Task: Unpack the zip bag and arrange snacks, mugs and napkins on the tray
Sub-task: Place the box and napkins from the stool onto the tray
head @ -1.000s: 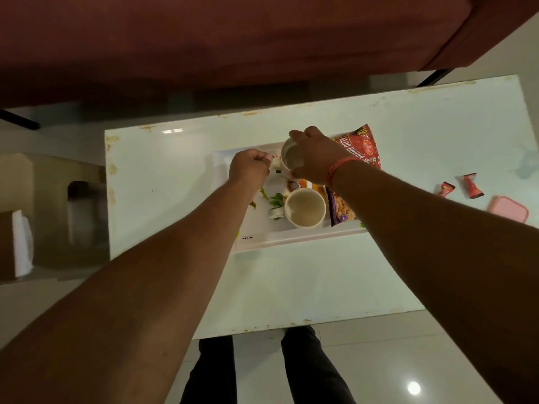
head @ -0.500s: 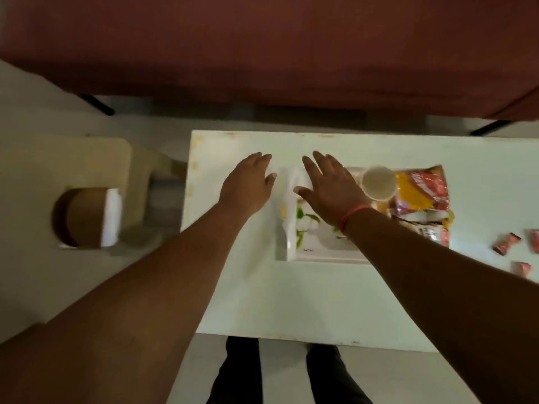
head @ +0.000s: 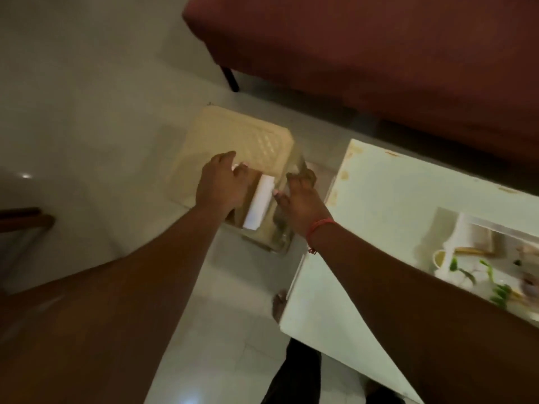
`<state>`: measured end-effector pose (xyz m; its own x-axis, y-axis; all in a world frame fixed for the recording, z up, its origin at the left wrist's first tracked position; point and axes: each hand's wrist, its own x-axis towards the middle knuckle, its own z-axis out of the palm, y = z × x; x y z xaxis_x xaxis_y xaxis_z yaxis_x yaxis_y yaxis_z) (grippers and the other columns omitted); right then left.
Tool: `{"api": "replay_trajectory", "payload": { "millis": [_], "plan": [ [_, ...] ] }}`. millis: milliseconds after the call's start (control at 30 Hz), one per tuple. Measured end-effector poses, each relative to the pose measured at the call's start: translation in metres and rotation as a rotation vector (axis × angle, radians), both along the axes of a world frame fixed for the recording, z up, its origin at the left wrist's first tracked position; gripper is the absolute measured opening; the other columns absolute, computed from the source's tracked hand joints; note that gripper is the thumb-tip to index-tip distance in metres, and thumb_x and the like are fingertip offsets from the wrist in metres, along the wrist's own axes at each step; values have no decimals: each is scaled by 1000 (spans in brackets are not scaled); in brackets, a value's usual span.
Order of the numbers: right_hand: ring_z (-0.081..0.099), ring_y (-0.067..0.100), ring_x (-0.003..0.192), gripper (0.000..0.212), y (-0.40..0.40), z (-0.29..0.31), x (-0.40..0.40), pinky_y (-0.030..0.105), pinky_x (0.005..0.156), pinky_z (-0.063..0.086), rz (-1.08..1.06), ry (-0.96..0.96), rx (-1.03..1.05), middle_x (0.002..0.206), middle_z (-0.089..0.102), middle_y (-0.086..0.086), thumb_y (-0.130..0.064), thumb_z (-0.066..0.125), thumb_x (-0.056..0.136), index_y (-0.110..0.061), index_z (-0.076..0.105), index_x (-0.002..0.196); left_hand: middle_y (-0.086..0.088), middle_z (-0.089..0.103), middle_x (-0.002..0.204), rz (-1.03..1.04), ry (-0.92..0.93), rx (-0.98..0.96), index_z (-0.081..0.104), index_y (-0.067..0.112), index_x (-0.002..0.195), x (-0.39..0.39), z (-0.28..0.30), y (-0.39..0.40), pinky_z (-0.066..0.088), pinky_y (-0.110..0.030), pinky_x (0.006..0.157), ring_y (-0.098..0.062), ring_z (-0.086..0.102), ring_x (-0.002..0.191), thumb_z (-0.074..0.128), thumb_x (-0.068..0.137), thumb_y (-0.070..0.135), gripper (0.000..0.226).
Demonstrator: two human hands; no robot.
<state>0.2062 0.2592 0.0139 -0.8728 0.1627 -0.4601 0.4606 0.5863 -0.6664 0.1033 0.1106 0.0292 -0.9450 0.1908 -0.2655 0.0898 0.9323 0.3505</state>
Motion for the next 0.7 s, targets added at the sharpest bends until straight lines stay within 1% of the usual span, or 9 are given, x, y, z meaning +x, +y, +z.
{"api": "replay_trajectory", "payload": {
  "millis": [67, 133, 233, 333, 433, 533, 600, 667, 700],
  "plan": [
    [32, 33, 144, 57, -27, -1, -17, 38, 118, 26, -70, -55, -79, 157, 32, 17, -35, 43, 104, -7, 30, 153, -7, 61, 134, 205, -235, 196, 59, 24, 130, -10, -4, -20, 40, -42, 110, -29, 55, 124, 40, 97, 50, 45],
    [41, 33, 138, 52, -49, -4, -30, 38, 114, 32, -183, -96, -185, 152, 40, 17, -33, 41, 105, -9, 36, 150, -4, 69, 120, 317, -442, 360, 68, 27, 114, -15, -9, -32, 46, -49, 105, -27, 63, 112, 39, 91, 60, 49],
    [55, 33, 121, 39, -73, -7, -45, 39, 104, 44, -303, -119, -306, 134, 58, 16, -27, 39, 104, -11, 51, 138, -2, 70, 116, 353, -574, 477, 68, 26, 116, -17, -13, -39, 51, -52, 99, -24, 65, 108, 42, 95, 46, 39],
    [58, 31, 120, 40, -84, -5, -51, 41, 104, 45, -392, -154, -390, 134, 60, 13, -22, 43, 102, -11, 50, 140, -4, 68, 120, 382, -592, 513, 66, 27, 121, -20, -16, -38, 52, -50, 98, -26, 63, 110, 49, 96, 32, 30],
    [60, 32, 117, 47, -88, -4, -53, 47, 104, 47, -439, -168, -433, 132, 62, 12, -19, 47, 94, -14, 49, 141, -2, 69, 117, 387, -562, 521, 69, 30, 116, -22, -20, -39, 54, -50, 96, -26, 65, 109, 52, 93, 21, 30],
    [63, 30, 110, 49, -85, -3, -49, 48, 98, 52, -453, -145, -458, 125, 64, 9, -18, 51, 89, -18, 51, 138, 6, 70, 115, 322, -448, 521, 70, 34, 112, -14, -21, -37, 55, -49, 95, -17, 65, 106, 52, 89, 31, 29],
    [63, 26, 108, 45, -78, 4, -40, 43, 95, 53, -480, -96, -480, 124, 63, 5, -18, 54, 90, -20, 52, 135, 9, 70, 113, 284, -352, 513, 69, 37, 112, -3, -20, -31, 56, -46, 93, -13, 65, 104, 52, 89, 37, 29],
    [61, 19, 105, 44, -65, 9, -25, 35, 92, 52, -502, -73, -524, 120, 61, 0, -16, 56, 93, -20, 51, 137, 9, 70, 109, 280, -297, 512, 69, 39, 111, 14, -17, -19, 57, -46, 90, -13, 66, 102, 52, 89, 38, 27],
    [60, 17, 103, 45, -55, 10, -14, 34, 92, 52, -510, -56, -551, 117, 61, -3, -14, 56, 93, -21, 52, 137, 9, 70, 108, 280, -278, 519, 69, 38, 111, 25, -14, -9, 58, -46, 89, -13, 66, 101, 52, 90, 37, 27]
  ]
}}
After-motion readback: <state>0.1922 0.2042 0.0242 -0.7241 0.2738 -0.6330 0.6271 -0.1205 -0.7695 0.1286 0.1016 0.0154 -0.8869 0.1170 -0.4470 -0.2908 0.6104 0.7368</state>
